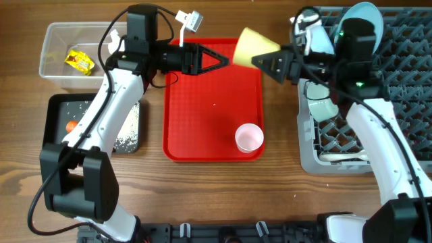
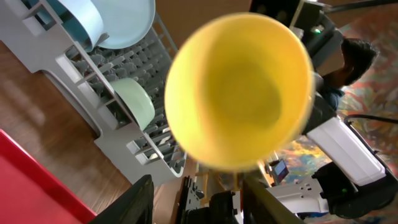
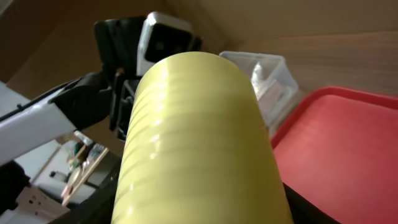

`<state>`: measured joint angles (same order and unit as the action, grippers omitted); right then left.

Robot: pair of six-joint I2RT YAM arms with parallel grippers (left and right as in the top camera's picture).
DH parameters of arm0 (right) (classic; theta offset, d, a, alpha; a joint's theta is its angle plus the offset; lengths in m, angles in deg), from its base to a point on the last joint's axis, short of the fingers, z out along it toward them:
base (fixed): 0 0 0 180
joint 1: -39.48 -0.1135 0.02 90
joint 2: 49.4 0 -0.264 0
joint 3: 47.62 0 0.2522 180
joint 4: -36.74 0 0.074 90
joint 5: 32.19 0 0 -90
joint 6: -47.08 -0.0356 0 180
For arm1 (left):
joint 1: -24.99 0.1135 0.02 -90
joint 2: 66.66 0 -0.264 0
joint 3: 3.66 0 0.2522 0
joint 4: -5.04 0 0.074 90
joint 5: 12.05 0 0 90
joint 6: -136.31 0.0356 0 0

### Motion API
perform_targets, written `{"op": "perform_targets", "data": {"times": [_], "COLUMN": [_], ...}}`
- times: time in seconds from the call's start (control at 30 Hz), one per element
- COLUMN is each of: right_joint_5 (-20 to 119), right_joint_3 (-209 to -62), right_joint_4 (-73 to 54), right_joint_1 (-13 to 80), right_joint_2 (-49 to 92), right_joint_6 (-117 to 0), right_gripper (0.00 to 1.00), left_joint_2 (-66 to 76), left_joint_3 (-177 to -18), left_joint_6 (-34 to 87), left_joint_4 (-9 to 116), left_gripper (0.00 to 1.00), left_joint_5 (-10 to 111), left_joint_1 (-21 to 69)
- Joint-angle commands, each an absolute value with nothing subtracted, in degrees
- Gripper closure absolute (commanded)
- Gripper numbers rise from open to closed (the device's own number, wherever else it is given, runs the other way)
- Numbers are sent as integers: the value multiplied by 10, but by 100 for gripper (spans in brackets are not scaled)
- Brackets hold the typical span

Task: Sort waste into correct bins and load items into the dishwasher rack
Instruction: 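Grasp the yellow cup with the right gripper and release the left, then carry the yellow cup with the right gripper into the rack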

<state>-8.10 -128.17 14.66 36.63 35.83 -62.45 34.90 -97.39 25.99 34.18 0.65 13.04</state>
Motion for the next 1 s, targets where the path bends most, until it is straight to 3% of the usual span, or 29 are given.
{"op": "perform_targets", "data": {"times": [0.0, 0.07, 0.2, 0.23, 0.3, 0.33, 0.73, 0.97], "right_joint_5": [-77, -71, -29, -11, 41, 60, 355, 476], "right_joint_3": [-1282, -1282, -1282, -1282, -1282, -1283, -1301, -1301], "right_joint_4": [120, 99, 22, -7, -76, -100, -339, -316], "right_joint_1": [404, 427, 481, 497, 532, 544, 705, 712], "right_joint_2": [336, 318, 268, 252, 215, 201, 98, 153], "right_joint_6": [-624, -624, -616, -608, -586, -577, -520, -555], "right_gripper": [57, 57, 57, 57, 57, 57, 56, 56], "left_joint_2": [342, 342, 342, 342, 342, 342, 342, 342], "left_joint_3": [-973, -973, -973, -973, -973, -973, -973, -973], "left_joint_6": [263, 263, 263, 263, 263, 263, 263, 263], "left_joint_4": [340, 341, 358, 367, 383, 390, 407, 407], "left_gripper": [53, 51, 36, 28, 3, 0, 0, 0], "left_joint_5": [23, 38, 99, 121, 163, 180, 360, 363], "left_joint_1": [128, 128, 128, 128, 128, 128, 128, 128]}}
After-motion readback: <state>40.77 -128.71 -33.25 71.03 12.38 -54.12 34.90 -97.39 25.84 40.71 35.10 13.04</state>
